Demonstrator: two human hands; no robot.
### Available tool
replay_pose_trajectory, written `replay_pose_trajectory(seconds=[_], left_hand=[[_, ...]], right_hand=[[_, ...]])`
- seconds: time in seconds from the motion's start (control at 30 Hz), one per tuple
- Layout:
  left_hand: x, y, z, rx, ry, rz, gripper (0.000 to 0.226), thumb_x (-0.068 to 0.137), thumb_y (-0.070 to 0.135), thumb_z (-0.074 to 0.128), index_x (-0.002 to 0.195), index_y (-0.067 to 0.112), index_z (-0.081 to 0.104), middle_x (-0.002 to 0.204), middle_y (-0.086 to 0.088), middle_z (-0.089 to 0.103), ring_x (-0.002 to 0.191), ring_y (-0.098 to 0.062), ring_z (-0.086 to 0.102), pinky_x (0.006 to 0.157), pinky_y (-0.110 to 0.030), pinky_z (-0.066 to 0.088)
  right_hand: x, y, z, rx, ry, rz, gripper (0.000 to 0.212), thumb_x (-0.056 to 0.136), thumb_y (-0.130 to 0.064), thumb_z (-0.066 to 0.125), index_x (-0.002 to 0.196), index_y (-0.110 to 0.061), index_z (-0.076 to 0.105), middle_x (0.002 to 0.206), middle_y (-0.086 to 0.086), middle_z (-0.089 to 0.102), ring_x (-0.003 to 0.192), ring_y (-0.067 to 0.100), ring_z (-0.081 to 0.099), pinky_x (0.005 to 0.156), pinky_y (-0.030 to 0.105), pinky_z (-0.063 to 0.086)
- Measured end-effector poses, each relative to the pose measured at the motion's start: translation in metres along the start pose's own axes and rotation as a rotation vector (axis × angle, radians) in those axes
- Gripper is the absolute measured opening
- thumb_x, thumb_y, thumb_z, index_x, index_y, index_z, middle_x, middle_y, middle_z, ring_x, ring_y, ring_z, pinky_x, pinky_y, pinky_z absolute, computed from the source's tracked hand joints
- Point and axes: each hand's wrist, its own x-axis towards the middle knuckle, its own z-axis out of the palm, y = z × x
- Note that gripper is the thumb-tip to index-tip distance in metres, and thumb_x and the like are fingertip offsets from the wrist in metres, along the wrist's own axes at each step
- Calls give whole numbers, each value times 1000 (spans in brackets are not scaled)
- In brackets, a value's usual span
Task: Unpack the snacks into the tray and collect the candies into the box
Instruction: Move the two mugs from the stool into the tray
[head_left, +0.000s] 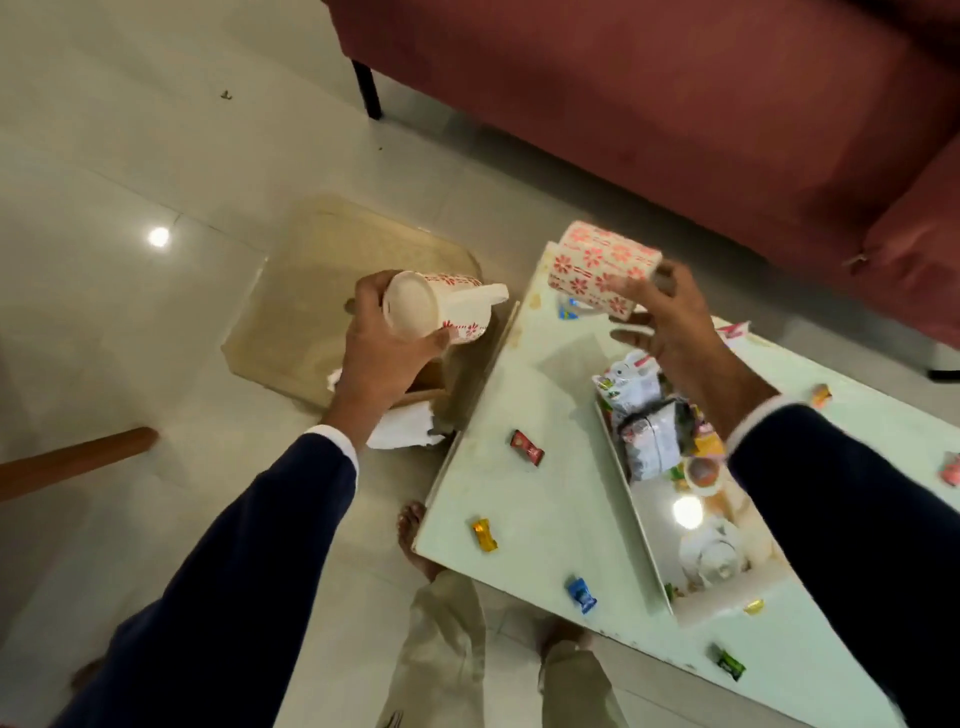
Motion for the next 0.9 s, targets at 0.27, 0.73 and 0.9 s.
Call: replay_pose_trajectory(seconds=[0.27,0.73,0.9], left_hand=[[-123,14,120,32,-383,25,85,64,10,95,132,27,47,131,8,54,120,-10,54,100,-33,51],[-241,-11,292,350,-543,8,85,67,9,88,135,33,44,137,9,47,123,-14,49,96,-30,43],[-239,-14,316,431,-555,32,88,67,8,84,141,27,42,143,1,45,128,-22,51,101,-41,49]], right_hand=[[-156,94,-185,543,77,299,61,86,-38,70,137,-10,53,107,14,64,69,20,62,51,26,54],[-128,164,-302,-825,107,161,86,60,-58,87,126,-26,42,112,-4,42,102,25,62,79,40,54],[-95,165,-284,-1059,72,11,89,60,-64,82,128,-26,40,122,1,45,99,32,66,74,38,45]])
